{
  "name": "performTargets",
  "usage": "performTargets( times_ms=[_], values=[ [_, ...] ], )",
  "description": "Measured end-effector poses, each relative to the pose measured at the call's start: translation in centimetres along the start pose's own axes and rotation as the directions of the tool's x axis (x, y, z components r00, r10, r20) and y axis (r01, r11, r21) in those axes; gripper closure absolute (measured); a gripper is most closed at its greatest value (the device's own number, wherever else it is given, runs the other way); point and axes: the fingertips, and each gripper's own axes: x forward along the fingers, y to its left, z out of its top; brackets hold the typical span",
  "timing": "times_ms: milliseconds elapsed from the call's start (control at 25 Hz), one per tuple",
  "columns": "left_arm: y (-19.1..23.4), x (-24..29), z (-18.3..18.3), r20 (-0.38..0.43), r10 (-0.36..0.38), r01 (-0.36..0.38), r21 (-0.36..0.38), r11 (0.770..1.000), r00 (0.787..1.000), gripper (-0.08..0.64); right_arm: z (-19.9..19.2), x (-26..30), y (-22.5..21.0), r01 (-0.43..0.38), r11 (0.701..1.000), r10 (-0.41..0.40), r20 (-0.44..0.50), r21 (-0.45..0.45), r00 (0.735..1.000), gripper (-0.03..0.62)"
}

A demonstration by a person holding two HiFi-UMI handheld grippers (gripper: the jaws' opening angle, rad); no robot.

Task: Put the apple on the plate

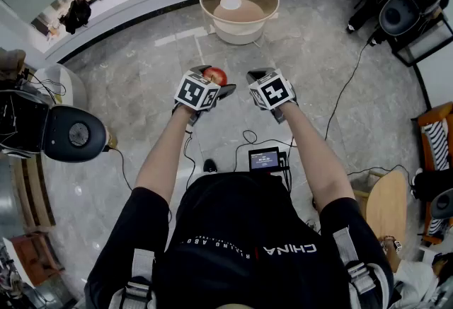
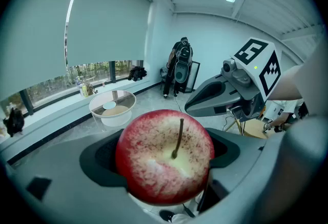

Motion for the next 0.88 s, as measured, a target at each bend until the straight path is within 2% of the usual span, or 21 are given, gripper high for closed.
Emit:
performTargets(
  times_ms=[440,680,880],
  values=[
    [-1.1,0.3,0.3,0.004,-0.013,0.013,0.01,1.0,1.0,0.12,-0.1,-0.4,0.0,-0.007,0.999,0.007,-0.004,-0.042,1.0,0.565],
    [-2.1,0.8,-0.3,-0.004,-0.018,0.018,0.013,1.0,1.0,0.12,-1.0,-1.0,-0.4,-0.012,1.0,0.012,0.013,0.005,1.0,0.565],
    [-1.9,0.9,-0.8,-0.007,-0.017,0.017,0.006,1.0,1.0,0.12,-1.5,-1.0,-0.6,-0.001,1.0,0.001,0.003,-0.001,1.0,0.565]
  ],
)
